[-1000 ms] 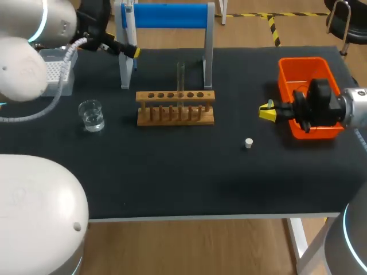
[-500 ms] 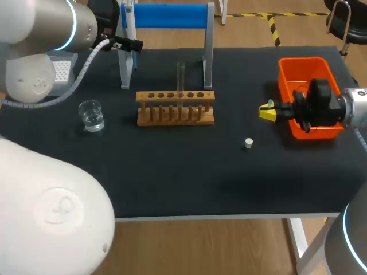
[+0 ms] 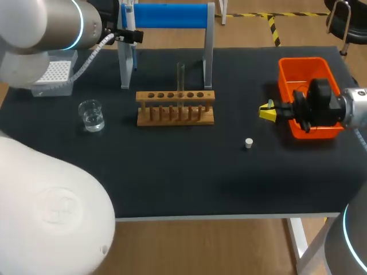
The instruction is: Invert the test tube, pick up the pipette, mount the tip to pipette, aspirate from beaker and dispense into the tube, eject the tip, return the pipette, and cap with the stopper.
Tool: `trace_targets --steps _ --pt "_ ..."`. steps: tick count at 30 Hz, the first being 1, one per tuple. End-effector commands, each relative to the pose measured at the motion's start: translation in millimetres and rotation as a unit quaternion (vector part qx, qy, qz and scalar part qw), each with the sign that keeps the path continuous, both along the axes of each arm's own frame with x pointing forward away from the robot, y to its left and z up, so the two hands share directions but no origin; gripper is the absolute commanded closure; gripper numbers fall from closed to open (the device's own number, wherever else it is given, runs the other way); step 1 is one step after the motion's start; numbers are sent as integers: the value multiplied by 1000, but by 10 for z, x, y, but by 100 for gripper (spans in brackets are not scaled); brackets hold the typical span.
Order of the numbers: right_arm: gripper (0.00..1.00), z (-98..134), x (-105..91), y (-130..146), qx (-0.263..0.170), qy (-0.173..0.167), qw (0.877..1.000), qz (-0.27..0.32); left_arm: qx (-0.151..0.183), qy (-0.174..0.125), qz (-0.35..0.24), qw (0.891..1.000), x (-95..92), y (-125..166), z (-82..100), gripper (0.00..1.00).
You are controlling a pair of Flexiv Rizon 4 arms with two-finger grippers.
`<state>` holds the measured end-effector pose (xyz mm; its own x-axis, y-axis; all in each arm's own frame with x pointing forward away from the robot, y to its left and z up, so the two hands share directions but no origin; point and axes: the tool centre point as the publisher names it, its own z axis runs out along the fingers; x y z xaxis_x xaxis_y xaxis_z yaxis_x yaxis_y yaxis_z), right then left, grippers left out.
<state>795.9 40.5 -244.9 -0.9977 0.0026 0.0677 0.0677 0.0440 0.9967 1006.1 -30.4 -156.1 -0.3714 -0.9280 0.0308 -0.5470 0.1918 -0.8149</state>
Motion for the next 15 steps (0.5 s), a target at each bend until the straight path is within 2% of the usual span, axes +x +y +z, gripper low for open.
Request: trace_targets --steps 1,10,15 --pt "100 -3 -2 2 0 0 1000 0 70 -53 123 989 85 -83 -86 0" --pt "100 -3 -2 2 0 0 1000 0 70 -85 164 980 269 -100 -56 0" --pt "100 -3 -2 2 0 0 1000 0 78 -89 192 974 364 -97 -80 0"
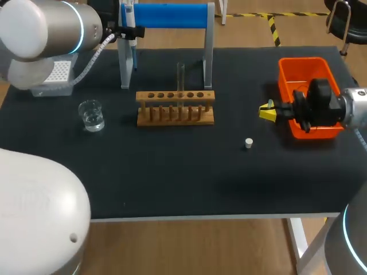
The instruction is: Invert the test tube, pick up the pipette, mount the tip to pipette, aspirate from beaker and dispense into the tube, eject the tip, return the pipette, and cap with the stopper.
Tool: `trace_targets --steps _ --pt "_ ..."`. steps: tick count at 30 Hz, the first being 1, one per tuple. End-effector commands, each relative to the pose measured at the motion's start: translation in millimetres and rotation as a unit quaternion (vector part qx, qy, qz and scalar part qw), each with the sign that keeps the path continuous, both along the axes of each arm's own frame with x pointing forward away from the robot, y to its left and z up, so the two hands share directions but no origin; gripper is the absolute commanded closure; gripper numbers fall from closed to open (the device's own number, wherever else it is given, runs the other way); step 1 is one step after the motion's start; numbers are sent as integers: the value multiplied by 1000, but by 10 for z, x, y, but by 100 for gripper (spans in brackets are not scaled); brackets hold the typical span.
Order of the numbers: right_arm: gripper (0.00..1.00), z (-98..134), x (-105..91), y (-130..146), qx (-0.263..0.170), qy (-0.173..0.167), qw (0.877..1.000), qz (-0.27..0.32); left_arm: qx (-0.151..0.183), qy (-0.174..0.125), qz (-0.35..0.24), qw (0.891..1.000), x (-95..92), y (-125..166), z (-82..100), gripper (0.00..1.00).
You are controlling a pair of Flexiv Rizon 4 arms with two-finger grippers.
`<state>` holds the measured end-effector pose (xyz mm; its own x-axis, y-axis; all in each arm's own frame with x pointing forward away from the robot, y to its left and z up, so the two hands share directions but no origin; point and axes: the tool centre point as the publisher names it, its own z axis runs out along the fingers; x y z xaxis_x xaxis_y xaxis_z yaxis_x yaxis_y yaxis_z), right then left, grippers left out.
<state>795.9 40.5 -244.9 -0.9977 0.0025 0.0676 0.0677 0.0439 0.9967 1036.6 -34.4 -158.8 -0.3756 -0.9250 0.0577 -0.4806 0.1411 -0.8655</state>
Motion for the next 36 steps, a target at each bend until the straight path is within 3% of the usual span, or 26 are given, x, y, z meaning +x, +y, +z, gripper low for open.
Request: trace_targets --steps 1,10,24,36 --pt "100 -3 -2 2 0 0 1000 0 96 -46 202 974 76 -54 -60 0" --pt "100 -3 -2 2 0 0 1000 0 107 -54 235 965 247 -93 -104 0" --pt "100 -3 -2 2 0 0 1000 0 108 -48 250 961 539 -145 -231 0" --pt "100 -3 -2 2 0 0 1000 0 93 -51 264 959 673 -103 -297 0"
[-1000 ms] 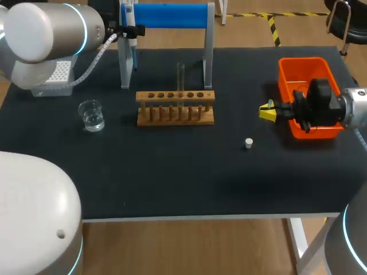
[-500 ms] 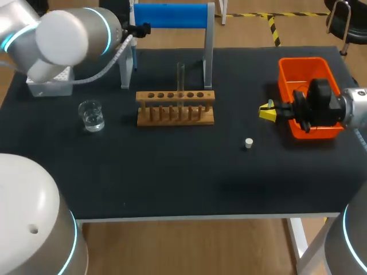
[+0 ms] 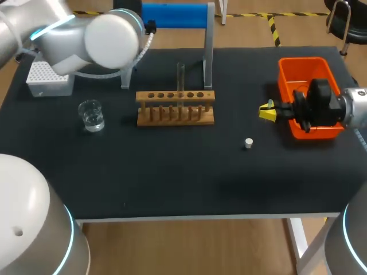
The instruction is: Invert the test tube, pick up the pipette, mount the tip to pipette, aspirate from beaker and dispense into the tube, eject the tip, return the pipette, and cap with the stopper.
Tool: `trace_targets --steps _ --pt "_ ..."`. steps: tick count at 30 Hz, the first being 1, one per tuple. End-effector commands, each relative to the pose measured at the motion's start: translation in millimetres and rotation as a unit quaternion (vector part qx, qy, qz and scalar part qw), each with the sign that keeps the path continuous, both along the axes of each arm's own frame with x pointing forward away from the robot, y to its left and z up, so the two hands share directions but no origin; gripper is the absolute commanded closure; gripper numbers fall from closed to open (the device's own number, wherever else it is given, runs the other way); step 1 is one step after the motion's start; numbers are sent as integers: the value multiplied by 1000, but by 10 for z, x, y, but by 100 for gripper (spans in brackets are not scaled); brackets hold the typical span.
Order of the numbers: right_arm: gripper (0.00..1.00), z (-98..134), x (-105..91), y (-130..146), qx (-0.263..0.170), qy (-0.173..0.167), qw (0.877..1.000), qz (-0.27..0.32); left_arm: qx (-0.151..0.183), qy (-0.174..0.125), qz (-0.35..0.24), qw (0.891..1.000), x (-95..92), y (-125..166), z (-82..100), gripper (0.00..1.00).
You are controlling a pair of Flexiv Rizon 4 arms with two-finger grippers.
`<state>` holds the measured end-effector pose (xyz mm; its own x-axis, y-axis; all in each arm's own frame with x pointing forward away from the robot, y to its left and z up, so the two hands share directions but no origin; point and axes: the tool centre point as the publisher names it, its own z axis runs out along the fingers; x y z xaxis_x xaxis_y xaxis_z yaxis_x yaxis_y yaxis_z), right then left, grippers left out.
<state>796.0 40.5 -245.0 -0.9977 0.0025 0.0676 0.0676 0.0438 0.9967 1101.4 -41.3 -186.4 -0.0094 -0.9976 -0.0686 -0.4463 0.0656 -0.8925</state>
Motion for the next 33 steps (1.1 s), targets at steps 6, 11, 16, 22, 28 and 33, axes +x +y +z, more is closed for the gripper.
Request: trace_targets --steps 6,11,16,22,28,33 --pt "100 -2 -2 2 0 0 1000 0 18 -13 80 997 55 -5 -53 34" --pt "100 -2 -2 2 0 0 1000 0 10 -14 78 997 60 9 -80 36" --pt "100 -2 -2 2 0 0 1000 0 4 -15 75 997 66 27 -105 40" --pt "100 -2 -2 2 0 0 1000 0 -3 -19 72 997 99 47 -107 39" --pt "100 -2 -2 2 0 0 1000 0 -9 -26 67 997 165 66 -92 41" --pt "100 -2 -2 2 0 0 1000 0 -13 -31 63 997 211 82 -84 42"
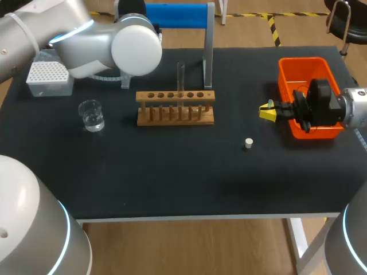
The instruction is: Invert the test tube, pick up the pipette, mount the tip to pipette, aspirate from beaker and dispense into the tube, eject the tip, return the pipette, and cap with the stopper.
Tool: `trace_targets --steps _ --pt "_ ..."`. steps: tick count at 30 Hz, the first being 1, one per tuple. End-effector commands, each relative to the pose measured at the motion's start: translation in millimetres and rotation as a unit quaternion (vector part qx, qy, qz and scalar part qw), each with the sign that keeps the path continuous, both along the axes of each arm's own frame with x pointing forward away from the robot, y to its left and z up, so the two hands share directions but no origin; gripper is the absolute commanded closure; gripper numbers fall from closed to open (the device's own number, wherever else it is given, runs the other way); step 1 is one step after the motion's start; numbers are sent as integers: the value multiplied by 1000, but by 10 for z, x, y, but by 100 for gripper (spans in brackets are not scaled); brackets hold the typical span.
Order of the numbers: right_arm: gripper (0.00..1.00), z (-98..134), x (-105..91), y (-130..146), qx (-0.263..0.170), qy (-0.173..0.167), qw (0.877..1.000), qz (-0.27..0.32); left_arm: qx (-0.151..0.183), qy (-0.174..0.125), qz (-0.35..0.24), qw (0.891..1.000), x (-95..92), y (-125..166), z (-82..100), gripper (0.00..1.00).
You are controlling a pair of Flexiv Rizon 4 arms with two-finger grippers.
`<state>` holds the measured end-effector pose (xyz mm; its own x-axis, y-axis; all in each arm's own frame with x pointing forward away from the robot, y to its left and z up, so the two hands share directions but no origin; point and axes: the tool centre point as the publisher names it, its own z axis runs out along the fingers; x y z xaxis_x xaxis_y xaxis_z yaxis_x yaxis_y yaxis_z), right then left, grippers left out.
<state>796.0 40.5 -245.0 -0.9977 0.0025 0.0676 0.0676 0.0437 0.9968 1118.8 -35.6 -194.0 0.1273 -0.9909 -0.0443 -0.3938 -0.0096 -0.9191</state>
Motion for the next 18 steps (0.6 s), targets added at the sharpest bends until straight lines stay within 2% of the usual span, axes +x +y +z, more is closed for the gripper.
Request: trace_targets --steps 1,18 --pt "100 -2 -2 2 0 0 1000 0 -3 -2 -5 1000 46 27 -5 42" --pt "100 -2 -2 2 0 0 1000 0 -11 -6 -14 1000 201 43 -48 47"
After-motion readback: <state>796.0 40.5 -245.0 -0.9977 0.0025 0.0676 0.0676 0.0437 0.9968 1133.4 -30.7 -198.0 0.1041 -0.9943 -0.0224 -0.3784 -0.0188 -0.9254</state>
